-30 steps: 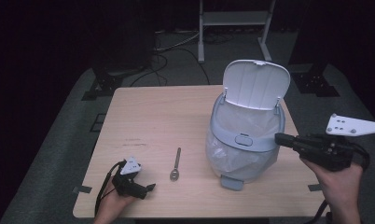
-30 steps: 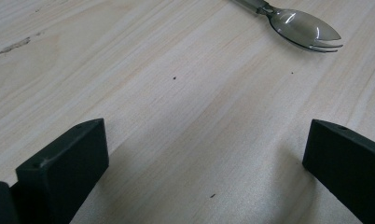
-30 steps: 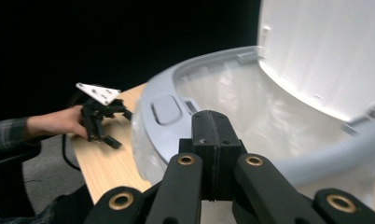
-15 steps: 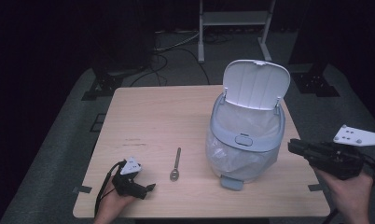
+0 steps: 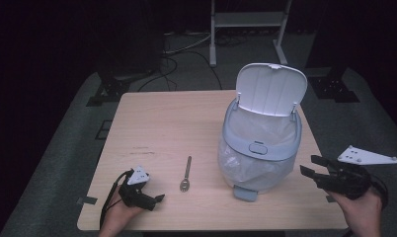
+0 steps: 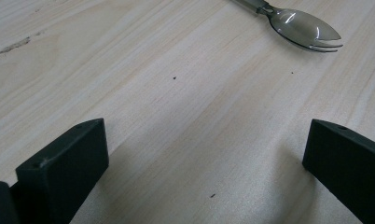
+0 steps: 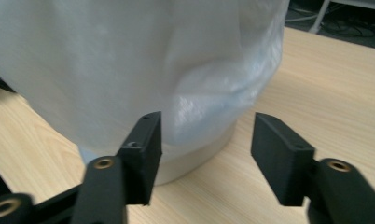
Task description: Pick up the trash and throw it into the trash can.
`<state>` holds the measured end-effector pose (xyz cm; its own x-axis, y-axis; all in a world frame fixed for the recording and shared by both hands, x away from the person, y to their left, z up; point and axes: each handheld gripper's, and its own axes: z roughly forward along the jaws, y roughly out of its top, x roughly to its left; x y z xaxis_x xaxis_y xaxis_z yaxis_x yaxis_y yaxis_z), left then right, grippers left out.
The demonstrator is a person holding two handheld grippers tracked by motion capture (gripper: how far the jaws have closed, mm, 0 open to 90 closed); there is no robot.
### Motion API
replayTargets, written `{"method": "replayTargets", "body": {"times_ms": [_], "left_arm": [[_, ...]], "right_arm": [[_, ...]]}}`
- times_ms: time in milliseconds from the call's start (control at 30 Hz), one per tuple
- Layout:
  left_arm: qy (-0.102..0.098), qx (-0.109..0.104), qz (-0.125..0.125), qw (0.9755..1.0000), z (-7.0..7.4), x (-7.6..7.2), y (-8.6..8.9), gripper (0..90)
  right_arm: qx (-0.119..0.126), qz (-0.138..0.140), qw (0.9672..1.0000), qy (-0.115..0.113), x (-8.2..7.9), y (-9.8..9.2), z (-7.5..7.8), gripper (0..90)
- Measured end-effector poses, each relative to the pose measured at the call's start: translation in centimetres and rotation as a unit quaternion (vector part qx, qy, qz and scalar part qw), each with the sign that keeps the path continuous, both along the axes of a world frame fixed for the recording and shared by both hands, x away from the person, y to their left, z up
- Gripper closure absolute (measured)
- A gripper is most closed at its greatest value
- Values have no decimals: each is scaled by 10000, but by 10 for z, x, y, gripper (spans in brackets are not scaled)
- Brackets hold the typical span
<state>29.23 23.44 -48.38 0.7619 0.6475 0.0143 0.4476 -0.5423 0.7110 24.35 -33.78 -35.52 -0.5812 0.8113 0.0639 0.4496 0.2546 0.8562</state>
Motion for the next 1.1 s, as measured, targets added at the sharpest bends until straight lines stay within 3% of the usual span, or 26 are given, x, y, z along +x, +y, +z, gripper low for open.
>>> {"method": "replayTargets", "body": {"times_ms": [267,467,667,967,1033,1100], "left_arm": [[2,-1,1,10000,0,0,0,0],[1,2,-3,10000,0,0,0,0],[-6,-9,2,10000,0,0,0,0],[-4,-10,2,10000,0,0,0,0],[-4,-10,2,10000,0,0,0,0],[-1,-9,3,10000,0,0,0,0]], "right_arm": [[-127,-143,9998,54,3,-1,-20,266],[-178,-242,9993,222,9,-1,-41,146],[-306,-423,9975,474,13,-2,-55,130],[-390,-417,9970,526,16,-1,-73,93],[-438,-367,9972,485,19,-1,-82,20],[-503,-376,9967,511,20,0,-87,5]]}}
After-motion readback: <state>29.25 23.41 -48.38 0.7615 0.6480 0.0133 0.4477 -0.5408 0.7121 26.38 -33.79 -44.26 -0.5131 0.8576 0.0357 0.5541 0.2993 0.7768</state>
